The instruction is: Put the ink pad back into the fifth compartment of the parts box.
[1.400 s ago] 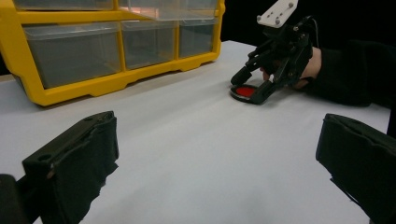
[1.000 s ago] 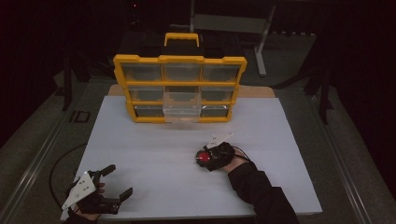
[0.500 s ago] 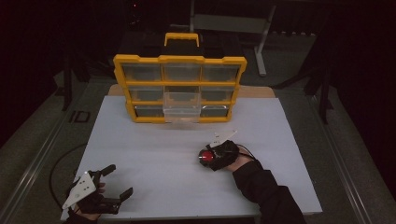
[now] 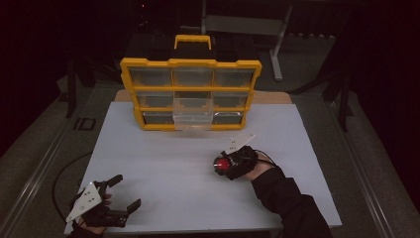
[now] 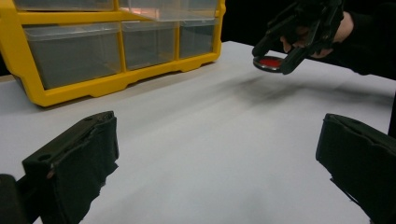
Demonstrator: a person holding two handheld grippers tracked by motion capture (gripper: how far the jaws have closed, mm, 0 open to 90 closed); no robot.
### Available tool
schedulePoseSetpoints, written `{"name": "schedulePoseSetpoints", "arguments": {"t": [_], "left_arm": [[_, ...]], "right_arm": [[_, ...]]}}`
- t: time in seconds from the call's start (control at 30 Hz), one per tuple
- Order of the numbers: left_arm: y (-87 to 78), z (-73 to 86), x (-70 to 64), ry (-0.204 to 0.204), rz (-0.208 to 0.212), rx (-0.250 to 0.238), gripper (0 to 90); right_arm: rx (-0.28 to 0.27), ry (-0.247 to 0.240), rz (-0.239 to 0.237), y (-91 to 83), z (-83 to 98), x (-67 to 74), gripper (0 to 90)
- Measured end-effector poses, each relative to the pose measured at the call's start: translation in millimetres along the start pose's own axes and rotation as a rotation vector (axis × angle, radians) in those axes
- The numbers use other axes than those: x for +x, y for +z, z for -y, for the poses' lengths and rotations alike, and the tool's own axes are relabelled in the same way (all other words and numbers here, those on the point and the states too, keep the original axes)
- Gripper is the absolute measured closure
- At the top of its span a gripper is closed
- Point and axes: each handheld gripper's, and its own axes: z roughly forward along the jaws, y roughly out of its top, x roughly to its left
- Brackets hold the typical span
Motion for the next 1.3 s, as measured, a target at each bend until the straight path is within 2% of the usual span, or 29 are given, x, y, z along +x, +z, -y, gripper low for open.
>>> {"name": "schedulePoseSetpoints", "arguments": {"t": [0.53,1.3], "left_arm": [[-0.3,-0.8,-0.5,0.003,0.000,-0.003,0.0],[0.0,-0.8,-0.9,0.006,0.000,-0.001,0.0]], "right_arm": [[-0.004,-0.033,0.005,-28.3,-20.8,1.3,30.3],[0.000,-0.085,0.007,-58.4,-56.5,1.5,30.3]]}}
